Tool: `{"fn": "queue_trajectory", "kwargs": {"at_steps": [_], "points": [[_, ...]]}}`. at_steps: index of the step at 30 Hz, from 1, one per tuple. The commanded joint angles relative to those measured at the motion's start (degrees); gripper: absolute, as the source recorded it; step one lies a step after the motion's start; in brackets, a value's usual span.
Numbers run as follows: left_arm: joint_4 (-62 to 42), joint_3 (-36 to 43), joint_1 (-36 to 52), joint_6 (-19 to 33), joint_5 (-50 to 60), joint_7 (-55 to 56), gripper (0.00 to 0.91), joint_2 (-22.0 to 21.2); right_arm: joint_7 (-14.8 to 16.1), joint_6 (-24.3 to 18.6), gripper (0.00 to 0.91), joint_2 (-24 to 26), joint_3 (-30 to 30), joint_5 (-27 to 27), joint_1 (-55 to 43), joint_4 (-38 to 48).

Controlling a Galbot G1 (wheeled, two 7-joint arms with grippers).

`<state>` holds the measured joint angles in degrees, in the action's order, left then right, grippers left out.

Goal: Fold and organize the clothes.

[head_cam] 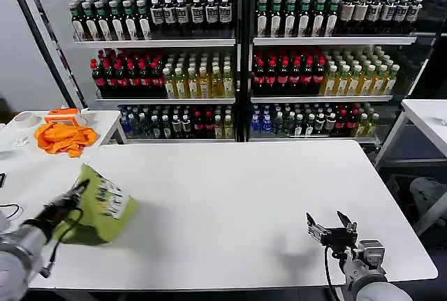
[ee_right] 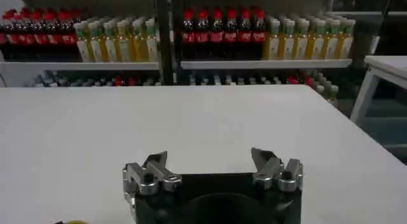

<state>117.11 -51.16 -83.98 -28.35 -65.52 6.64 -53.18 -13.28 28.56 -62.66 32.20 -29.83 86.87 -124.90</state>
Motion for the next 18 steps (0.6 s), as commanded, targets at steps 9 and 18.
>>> {"fn": "queue_trajectory", "kwargs": {"at_steps": [9,18], "points": [[13.3,24.5,6.5,-0.5,20.4,0.9,0.020,-1.6,0.2,-0.4,0.907,1.1,1.6,-0.4,1.2,0.0],[6.0,39.6,14.0,-0.4,23.1,5.9,0.020,-10.0,0.2,-0.5,0.907,2.1,3.0,-1.4,1.7,-0.6]]}}
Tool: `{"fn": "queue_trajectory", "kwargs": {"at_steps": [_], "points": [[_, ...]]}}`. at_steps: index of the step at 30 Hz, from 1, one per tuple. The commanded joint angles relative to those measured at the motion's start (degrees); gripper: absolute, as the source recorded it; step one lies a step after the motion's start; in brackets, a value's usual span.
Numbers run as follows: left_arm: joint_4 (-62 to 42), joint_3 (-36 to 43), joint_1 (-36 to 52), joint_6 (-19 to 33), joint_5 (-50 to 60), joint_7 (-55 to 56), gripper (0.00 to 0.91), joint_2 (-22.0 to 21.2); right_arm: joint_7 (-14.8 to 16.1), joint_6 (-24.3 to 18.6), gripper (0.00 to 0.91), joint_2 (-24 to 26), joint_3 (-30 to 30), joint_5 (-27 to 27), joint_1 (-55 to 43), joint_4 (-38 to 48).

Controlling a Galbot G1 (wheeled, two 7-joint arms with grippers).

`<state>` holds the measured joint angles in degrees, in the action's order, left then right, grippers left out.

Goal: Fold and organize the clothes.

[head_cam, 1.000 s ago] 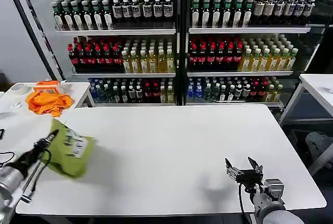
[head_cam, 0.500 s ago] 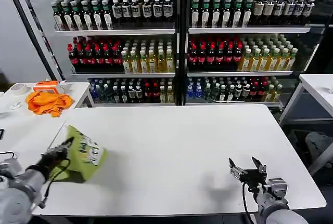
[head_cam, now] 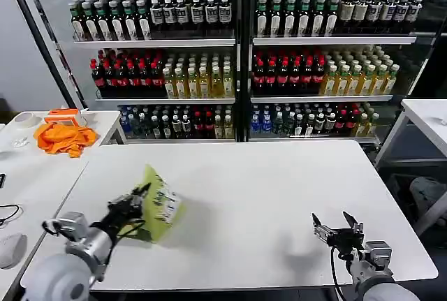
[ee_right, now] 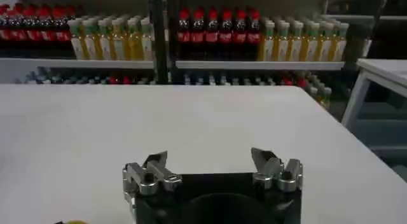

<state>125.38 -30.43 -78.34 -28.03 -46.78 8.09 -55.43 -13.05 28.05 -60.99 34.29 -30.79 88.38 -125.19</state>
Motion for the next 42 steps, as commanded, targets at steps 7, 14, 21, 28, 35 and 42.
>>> {"fn": "queue_trajectory", "kwargs": {"at_steps": [7,14,21,28,35,42], "points": [[-4.2,24.8,15.0,0.2,-0.9,6.2,0.504,-13.5,-0.2,0.2,0.907,0.5,0.6,-0.5,0.0,-0.5],[-9.8,30.1,16.5,4.6,0.3,5.3,0.907,-18.3,0.1,0.2,0.907,0.0,-0.3,-0.5,-0.8,-0.5],[-5.2,27.0,11.7,8.2,-2.9,4.1,0.907,-18.6,0.4,0.1,0.907,-0.5,-2.1,-6.0,-3.0,-1.3],[-0.2,14.2,4.7,9.3,-5.8,5.6,0.907,-14.7,0.4,-0.2,0.907,-2.5,-7.7,-12.2,-5.3,-1.6],[-0.3,6.0,-1.6,11.2,-4.2,7.0,0.907,-12.8,0.5,-0.5,0.907,-6.3,-18.4,-14.1,-7.8,-1.2],[-0.3,4.9,-2.8,11.5,-2.8,7.3,0.907,-13.9,2.3,-1.0,0.907,-10.5,-29.3,-9.3,-11.9,5.5]]}}
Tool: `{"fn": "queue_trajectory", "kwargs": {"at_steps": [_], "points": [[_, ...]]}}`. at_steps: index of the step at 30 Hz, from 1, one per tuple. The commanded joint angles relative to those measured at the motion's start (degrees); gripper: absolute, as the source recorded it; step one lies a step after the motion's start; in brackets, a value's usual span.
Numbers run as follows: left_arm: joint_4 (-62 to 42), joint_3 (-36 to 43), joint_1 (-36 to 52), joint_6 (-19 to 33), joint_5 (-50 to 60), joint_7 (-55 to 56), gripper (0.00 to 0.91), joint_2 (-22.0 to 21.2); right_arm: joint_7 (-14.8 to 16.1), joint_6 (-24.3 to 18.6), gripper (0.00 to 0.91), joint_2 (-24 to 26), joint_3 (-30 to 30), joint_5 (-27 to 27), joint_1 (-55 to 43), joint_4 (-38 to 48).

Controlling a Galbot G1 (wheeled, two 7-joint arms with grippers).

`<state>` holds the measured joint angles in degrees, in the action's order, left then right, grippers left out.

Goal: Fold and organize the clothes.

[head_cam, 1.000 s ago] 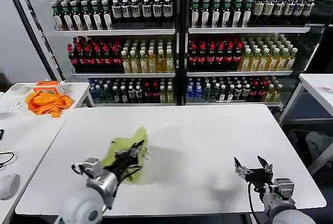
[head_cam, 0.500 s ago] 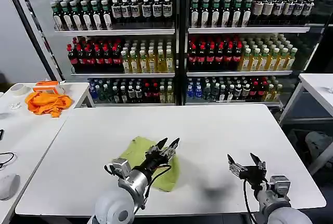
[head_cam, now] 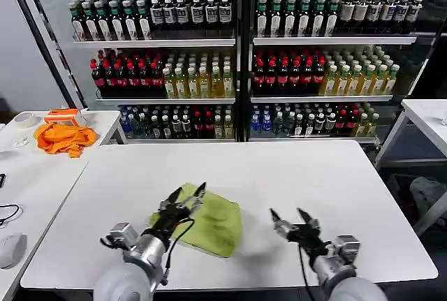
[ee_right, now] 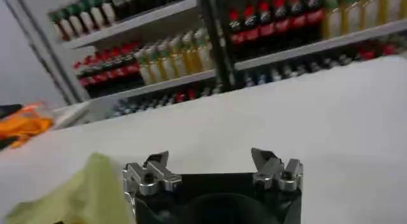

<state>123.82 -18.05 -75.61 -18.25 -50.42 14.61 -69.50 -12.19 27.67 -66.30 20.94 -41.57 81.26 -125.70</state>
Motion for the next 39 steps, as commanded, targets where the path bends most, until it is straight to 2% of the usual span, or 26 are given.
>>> {"fn": "queue_trajectory", "kwargs": {"at_steps": [1,10,11,12,13,14,15,33,39], "points": [[1.2,-7.4,-5.4,1.7,0.9,0.8,0.907,0.0,1.4,-0.8,0.907,-5.8,-16.8,1.9,-5.4,6.9],[1.0,-7.2,-5.2,1.7,1.4,0.7,0.907,-0.2,1.7,-0.9,0.907,-8.9,-18.8,2.4,-11.0,11.7],[1.0,-7.2,-5.2,1.7,1.4,0.7,0.907,-0.2,1.6,-1.3,0.826,-9.0,-18.6,2.4,-11.4,12.1],[0.9,-7.1,-5.1,1.7,1.4,0.7,0.907,-0.2,1.4,-1.8,0.705,-9.1,-18.4,2.4,-11.9,13.2],[0.9,-7.1,-5.0,1.7,1.4,0.7,0.907,-0.3,1.3,-2.2,0.544,-9.2,-18.0,2.4,-12.2,14.0],[0.8,-7.0,-4.9,1.7,1.5,0.7,0.907,-0.3,1.1,-2.6,0.040,-9.3,-17.6,2.4,-12.5,14.5],[0.7,-6.9,-4.8,1.6,1.5,0.7,0.907,-0.4,0.9,-3.2,0.000,-9.4,-17.0,2.3,-13.0,15.5],[-0.7,-5.8,-3.7,1.5,1.8,0.5,0.907,-0.7,0.7,-5.3,0.000,-9.1,-11.6,0.3,-15.1,20.4],[-0.7,-5.6,-4.0,1.5,1.9,0.4,0.907,-0.7,0.6,-3.8,0.000,-8.3,-9.0,0.1,-19.6,25.4]]}}
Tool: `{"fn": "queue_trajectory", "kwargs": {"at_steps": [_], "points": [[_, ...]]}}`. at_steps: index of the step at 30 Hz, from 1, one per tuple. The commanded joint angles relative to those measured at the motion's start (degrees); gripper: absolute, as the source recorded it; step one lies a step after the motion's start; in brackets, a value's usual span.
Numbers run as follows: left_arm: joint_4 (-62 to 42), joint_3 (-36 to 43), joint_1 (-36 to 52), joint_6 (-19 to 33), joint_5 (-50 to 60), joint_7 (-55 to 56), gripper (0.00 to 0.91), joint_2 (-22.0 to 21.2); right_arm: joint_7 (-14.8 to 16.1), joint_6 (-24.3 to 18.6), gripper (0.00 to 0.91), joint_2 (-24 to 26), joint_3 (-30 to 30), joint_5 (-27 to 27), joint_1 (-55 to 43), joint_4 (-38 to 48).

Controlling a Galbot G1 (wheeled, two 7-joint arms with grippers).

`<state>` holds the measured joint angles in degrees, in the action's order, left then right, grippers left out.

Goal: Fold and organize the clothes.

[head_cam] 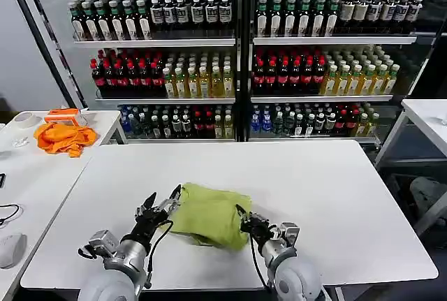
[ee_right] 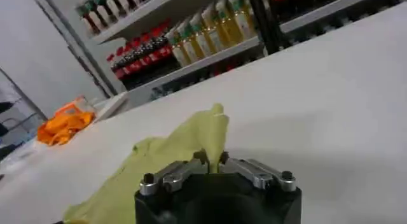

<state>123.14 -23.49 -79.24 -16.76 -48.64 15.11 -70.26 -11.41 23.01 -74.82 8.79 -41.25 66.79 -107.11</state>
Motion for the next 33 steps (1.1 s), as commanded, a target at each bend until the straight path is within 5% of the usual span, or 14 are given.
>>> {"fn": "queue_trajectory", "kwargs": {"at_steps": [1,6,11,13,14,20,24,33], "points": [[0.0,-0.1,-0.4,0.0,0.2,-0.1,0.907,0.1,-0.2,1.7,0.000,0.5,3.5,-0.2,-6.4,7.8],[0.0,0.1,-0.6,-0.1,0.5,-0.2,0.907,0.1,0.8,7.1,0.000,1.8,4.3,2.4,-13.2,12.8],[0.0,0.4,-0.6,-0.3,0.9,-0.3,0.907,0.2,4.9,9.9,0.181,4.2,3.5,6.5,-19.0,16.2],[-0.1,0.6,-0.6,-0.3,0.9,-0.4,0.907,0.3,6.8,10.1,0.494,5.0,2.7,8.3,-21.3,18.3],[-0.1,0.7,-0.6,-0.3,1.0,-0.4,0.907,0.3,7.6,10.1,0.907,5.2,2.5,9.4,-22.1,18.9],[-0.2,0.7,-0.2,-0.3,0.9,-0.5,0.907,0.3,9.0,5.4,0.907,6.1,3.1,15.0,-21.4,15.5],[-0.3,0.9,-0.2,-0.3,1.0,-0.6,0.907,0.3,7.6,-3.1,0.907,6.8,5.1,21.1,-15.0,9.8],[-0.7,1.5,-0.9,1.9,8.3,-0.7,0.907,0.4,4.3,-10.3,0.907,6.9,12.1,24.2,3.0,-2.5]]}}
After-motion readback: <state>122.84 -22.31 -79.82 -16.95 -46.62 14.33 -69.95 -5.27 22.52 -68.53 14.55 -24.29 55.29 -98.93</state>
